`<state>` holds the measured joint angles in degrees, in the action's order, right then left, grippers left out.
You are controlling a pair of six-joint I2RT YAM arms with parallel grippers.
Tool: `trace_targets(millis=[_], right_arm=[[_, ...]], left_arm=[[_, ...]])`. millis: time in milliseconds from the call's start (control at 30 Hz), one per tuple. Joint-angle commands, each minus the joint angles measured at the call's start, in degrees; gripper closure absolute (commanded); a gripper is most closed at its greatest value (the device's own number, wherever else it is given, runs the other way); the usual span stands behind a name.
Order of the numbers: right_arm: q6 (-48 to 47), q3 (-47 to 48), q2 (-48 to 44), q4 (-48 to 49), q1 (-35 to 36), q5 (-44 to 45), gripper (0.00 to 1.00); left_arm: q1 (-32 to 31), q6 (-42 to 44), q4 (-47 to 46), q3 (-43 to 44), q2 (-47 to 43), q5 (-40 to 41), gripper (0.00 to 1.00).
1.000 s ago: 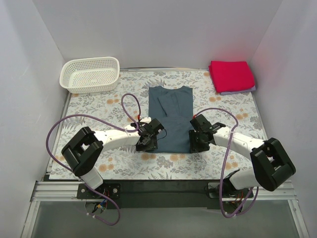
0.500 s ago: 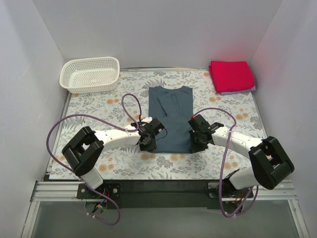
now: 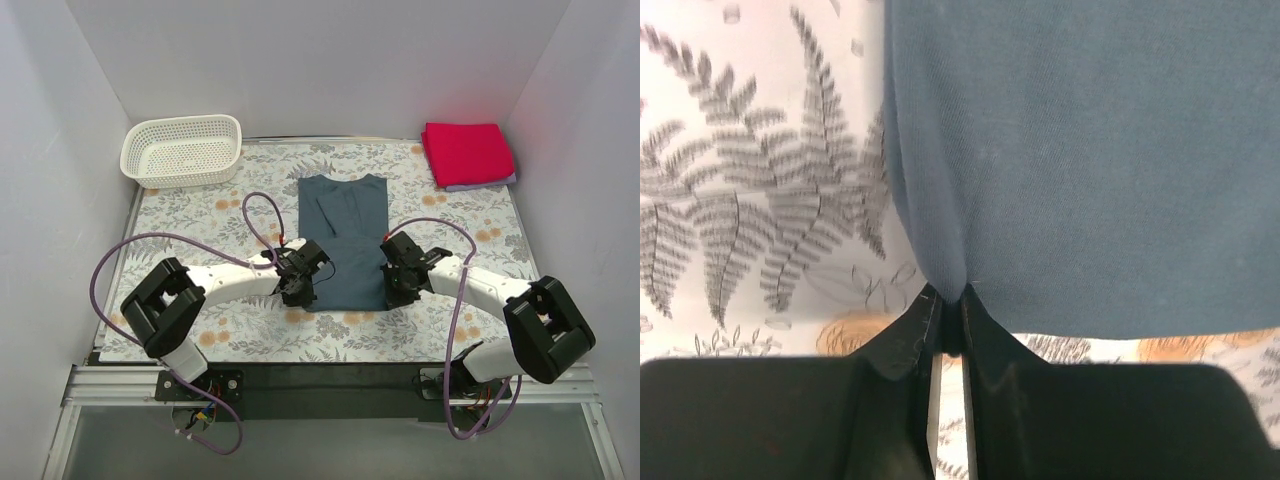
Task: Fold and stack the t-shirts
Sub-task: Fold the tshirt
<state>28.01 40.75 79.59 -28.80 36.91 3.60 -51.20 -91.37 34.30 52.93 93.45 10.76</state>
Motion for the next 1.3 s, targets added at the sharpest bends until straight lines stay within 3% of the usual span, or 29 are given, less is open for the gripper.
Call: trace_targets(millis=[0,367,433,567,767,900,1067,1267], right_arm=[[-3.1,-2.5,-1.6,-8.5,0.8,-1.9,0.99],[-6.5,1.3,-13.3,-32.9,5.6,-16.8,0.99],[-6.5,4.8,-13.9,-35.2,5.8,-16.3,0.99],[-5.4,15.3,-13.7,-37.8,5.8,-10.0,0.99],[-7.2,32.2,-7.3,-37.9,4.8,2.1,0.99],[-10.2,39.5,-1.9,-37.0,3.9,4.9,0.99],[-14.6,49.9,3.6,-34.6,3.1,7.5,0.99],[-18.5,56.3,9.9,-32.2,1.2,8.7,0.99]], left_arm=[[-1.7,-0.1,11.2,-5.7,-0.7,-5.9,1.0],[-8.0,-4.1,21.6,-11.1,-23.0,-25.9,1.0],[-8.0,-5.2,23.8,-9.9,-25.9,-25.9,1.0],[-7.4,-8.8,27.3,-2.5,-28.4,-20.0,1.0],[0.3,-5.7,26.7,6.2,-24.8,-11.4,1.0],[7.7,-2.2,22.6,9.5,-23.2,-6.6,1.0],[10.2,0.8,20.1,13.3,-21.4,-0.4,1.0],[13.3,2.3,14.5,12.9,-19.2,0.8,1.0]])
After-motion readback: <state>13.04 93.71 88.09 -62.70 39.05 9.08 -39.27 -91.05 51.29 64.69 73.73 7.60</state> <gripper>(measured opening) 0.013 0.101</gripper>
